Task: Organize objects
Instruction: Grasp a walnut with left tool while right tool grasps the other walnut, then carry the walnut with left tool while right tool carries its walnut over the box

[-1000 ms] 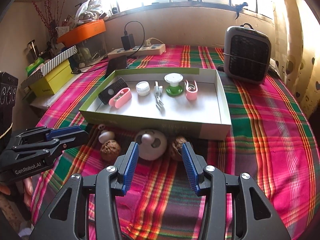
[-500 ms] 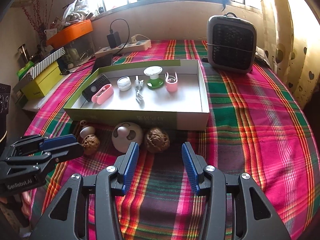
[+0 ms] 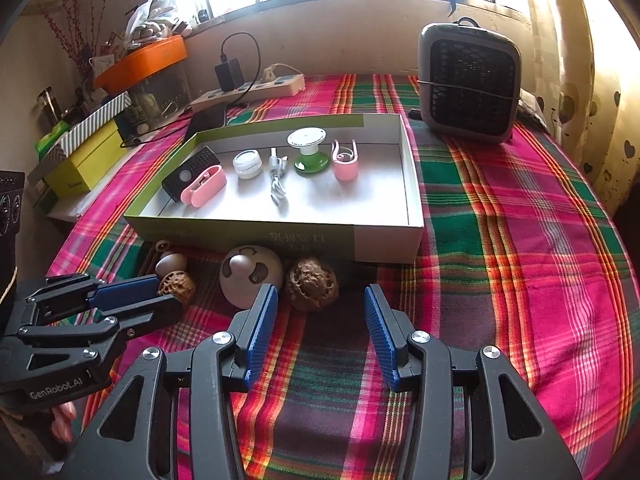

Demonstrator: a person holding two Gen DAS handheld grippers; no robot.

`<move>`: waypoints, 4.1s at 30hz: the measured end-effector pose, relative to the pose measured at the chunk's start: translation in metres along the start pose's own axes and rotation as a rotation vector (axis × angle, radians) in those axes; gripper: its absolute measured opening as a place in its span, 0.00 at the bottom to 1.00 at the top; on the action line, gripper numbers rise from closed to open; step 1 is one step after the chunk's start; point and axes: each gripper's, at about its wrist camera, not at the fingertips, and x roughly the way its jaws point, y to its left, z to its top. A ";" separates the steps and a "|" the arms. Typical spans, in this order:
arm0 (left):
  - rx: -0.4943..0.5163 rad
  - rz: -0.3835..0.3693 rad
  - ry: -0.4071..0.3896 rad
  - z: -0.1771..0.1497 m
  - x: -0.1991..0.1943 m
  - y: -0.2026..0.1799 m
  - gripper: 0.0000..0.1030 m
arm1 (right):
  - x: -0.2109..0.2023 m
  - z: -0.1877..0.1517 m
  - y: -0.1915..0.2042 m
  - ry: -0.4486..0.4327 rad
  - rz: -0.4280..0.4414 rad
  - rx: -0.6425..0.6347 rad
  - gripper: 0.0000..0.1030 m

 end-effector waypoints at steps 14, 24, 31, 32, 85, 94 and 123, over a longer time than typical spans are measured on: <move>-0.022 0.024 0.016 0.003 0.008 -0.002 0.29 | 0.010 0.009 0.002 0.013 0.024 -0.026 0.45; -0.036 0.012 0.014 0.004 0.009 -0.001 0.29 | 0.013 0.010 -0.009 0.032 0.075 0.019 0.45; -0.032 0.016 0.014 0.005 0.009 0.000 0.29 | 0.012 0.010 -0.011 0.028 0.077 0.028 0.37; -0.033 0.018 0.015 0.006 0.009 -0.001 0.29 | 0.012 0.010 -0.010 0.030 0.076 0.023 0.37; -0.005 0.032 -0.037 0.007 -0.014 -0.010 0.26 | -0.003 0.006 0.000 0.007 0.072 0.000 0.31; -0.013 0.023 -0.061 0.015 -0.023 -0.008 0.26 | -0.014 0.014 0.005 -0.027 0.086 -0.006 0.31; -0.023 0.043 -0.087 0.046 -0.017 0.012 0.26 | -0.001 0.049 0.016 -0.047 0.094 -0.040 0.31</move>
